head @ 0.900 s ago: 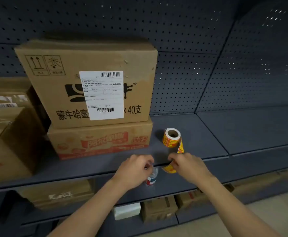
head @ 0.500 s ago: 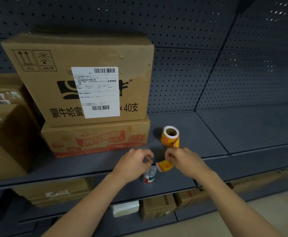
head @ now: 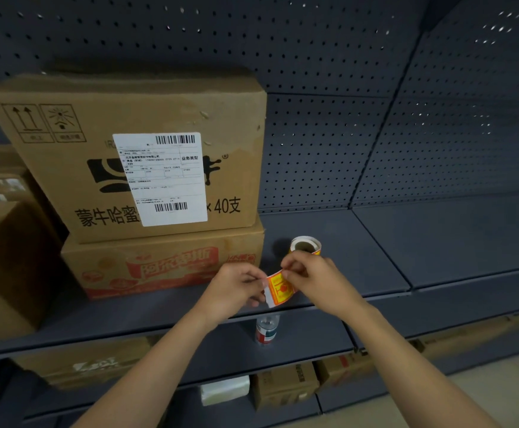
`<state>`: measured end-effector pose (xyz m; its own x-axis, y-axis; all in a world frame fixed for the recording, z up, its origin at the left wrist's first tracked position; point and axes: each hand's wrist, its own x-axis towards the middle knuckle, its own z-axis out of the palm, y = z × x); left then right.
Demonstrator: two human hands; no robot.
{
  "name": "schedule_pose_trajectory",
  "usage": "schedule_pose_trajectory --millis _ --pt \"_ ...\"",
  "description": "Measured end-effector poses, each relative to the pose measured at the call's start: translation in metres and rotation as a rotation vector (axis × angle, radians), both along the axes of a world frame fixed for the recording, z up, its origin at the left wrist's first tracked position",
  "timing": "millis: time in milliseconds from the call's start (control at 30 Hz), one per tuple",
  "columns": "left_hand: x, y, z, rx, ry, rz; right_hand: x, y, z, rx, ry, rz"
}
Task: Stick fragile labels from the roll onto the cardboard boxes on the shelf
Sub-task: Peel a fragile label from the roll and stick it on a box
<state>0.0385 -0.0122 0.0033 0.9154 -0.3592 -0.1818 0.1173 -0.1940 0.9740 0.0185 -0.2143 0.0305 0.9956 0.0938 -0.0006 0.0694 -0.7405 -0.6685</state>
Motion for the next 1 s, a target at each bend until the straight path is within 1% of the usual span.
schedule_pose_trajectory --millis 67,167,300,533,700,833,1000 --pt "0.0 0.001 0.001 -0.122 0.085 0.023 0.0 0.003 -0.001 0.043 -0.026 -0.012" --pt "-0.001 -0.001 0.003 -0.224 0.158 0.029 -0.002 0.007 -0.001 0.124 -0.071 -0.024" --pt "-0.001 -0.005 0.006 -0.297 0.213 0.021 -0.005 0.009 0.002 0.233 -0.035 0.028" --pt "-0.001 -0.008 0.007 -0.375 0.251 0.006 -0.003 0.007 0.002 0.301 -0.016 0.057" --pt "0.003 -0.009 0.004 -0.36 0.239 0.026 -0.001 0.006 -0.001 0.303 -0.03 0.078" --pt "0.006 -0.008 0.001 -0.297 0.157 0.029 0.001 0.006 -0.001 0.299 -0.009 0.062" --pt "0.008 -0.006 0.002 -0.147 0.045 0.049 0.006 0.007 0.0 0.332 -0.012 -0.098"
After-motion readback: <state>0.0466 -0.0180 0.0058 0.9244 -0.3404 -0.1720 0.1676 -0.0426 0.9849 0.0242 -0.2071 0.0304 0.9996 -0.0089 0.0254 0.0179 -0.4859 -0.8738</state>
